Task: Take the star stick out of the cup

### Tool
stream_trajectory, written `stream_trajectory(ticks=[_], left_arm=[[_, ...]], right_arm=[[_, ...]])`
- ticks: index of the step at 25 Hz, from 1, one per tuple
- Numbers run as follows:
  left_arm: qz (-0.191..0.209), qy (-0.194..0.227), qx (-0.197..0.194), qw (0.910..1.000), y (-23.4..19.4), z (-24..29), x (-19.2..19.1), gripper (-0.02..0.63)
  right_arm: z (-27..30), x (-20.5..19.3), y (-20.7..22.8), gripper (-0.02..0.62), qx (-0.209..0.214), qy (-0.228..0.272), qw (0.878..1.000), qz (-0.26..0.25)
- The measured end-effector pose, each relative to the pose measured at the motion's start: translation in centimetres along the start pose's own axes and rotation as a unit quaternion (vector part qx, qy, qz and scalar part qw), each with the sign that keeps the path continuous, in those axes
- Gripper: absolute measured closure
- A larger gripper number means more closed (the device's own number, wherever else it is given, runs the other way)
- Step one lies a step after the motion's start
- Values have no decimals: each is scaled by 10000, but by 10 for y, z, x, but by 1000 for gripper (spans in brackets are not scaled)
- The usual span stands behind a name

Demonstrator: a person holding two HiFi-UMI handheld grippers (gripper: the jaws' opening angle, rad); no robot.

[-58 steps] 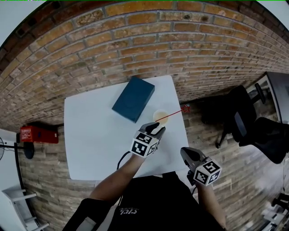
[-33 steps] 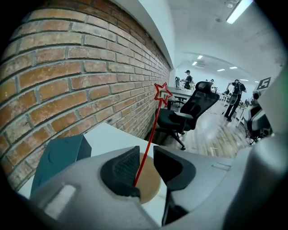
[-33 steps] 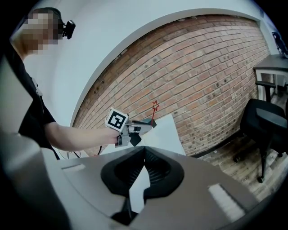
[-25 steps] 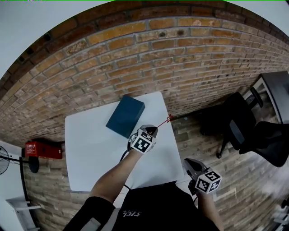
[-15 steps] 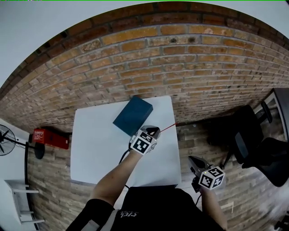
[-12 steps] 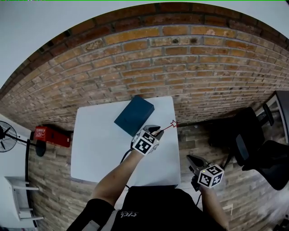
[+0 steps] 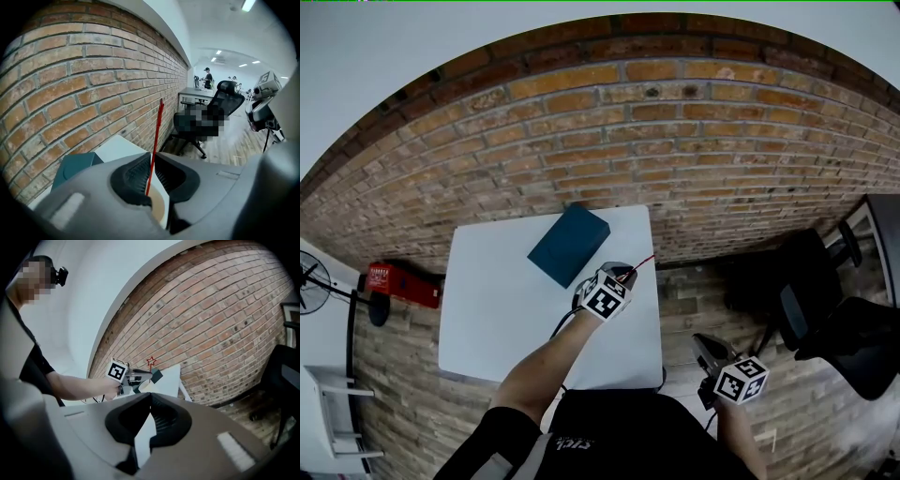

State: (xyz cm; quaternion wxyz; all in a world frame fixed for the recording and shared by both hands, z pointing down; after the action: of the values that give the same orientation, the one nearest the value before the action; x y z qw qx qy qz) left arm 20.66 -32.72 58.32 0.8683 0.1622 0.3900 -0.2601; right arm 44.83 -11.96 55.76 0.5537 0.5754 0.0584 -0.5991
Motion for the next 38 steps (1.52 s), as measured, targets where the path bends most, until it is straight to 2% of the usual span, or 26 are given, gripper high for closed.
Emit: stream_trajectory(ticks=[7,15,19,24,28,32,38], left_arm=[[-96,42,239,9997,-6,-13,2,592],[-536,747,541,9943,-23,-74,37,594],[-631,1361,764,9857,-36,-121,64,594],[-812,1926,937,9734,-54,-181,72,594],[-924,2241,1078,9642,-72,-227,65,594],[-866,2500,1272,9559,-84,-266,54,594],[-1044,2739,1504,9442,-93,-302,28,595]], right_arm=[[-1,-1,6,594,46,76,9999,104],[25,10,-8,594,438,-78,9990,-80],[45,16,-19,594,636,-185,9975,-238],[75,34,-47,594,876,-174,9941,-611],[95,51,-73,594,953,-39,9921,-813],[109,64,-95,594,970,82,9903,-987],[118,72,-119,594,882,238,9893,-1133]])
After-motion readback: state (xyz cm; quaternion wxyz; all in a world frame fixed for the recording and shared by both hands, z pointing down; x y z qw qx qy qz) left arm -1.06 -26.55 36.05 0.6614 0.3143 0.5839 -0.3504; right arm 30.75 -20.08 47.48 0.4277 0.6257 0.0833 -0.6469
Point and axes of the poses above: the fingertips, and each gripper's own axes: z forward along the fingers, y to its right, x out of its top, the point moved 9 cm from there along -z, backward along the fingers, and after that the axes turned 1 degree about y, right-handed, at the moved point
